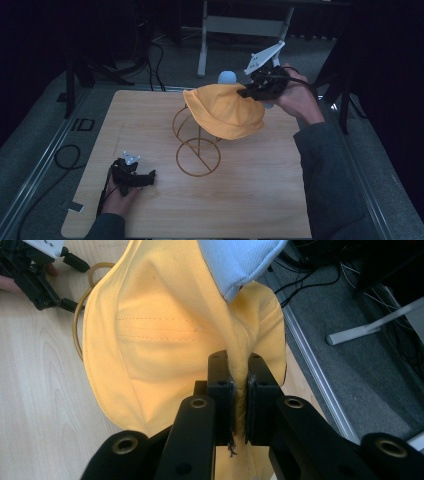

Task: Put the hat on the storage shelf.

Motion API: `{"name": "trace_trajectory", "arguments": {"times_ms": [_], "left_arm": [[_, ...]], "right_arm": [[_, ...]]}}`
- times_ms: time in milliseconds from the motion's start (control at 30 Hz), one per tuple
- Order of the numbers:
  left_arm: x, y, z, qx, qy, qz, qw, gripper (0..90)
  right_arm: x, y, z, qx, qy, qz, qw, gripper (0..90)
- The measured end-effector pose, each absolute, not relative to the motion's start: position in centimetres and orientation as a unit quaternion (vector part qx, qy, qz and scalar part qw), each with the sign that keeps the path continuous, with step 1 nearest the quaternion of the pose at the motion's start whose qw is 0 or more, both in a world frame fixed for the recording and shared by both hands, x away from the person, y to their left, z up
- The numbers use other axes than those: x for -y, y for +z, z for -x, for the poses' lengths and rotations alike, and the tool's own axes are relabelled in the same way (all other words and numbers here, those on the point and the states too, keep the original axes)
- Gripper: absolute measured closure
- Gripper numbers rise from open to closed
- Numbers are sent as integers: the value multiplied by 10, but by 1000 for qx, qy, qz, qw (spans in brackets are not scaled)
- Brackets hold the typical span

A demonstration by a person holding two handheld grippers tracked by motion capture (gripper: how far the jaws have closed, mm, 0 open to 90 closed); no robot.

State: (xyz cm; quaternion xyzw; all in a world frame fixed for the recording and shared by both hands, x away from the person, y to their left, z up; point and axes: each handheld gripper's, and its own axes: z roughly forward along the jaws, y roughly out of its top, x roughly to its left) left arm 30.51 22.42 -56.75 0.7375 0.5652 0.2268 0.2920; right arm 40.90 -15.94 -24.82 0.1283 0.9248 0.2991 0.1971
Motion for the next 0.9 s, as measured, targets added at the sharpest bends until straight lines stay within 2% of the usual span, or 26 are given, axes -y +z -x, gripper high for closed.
{"name": "trace_trajectory", "arguments": {"times_ms": [900], "left_arm": [[-224,-568,-305,-565,228,-737,292,2]], "right_arm": [[98,-271,-423,-932,291,-112,186,843]]}}
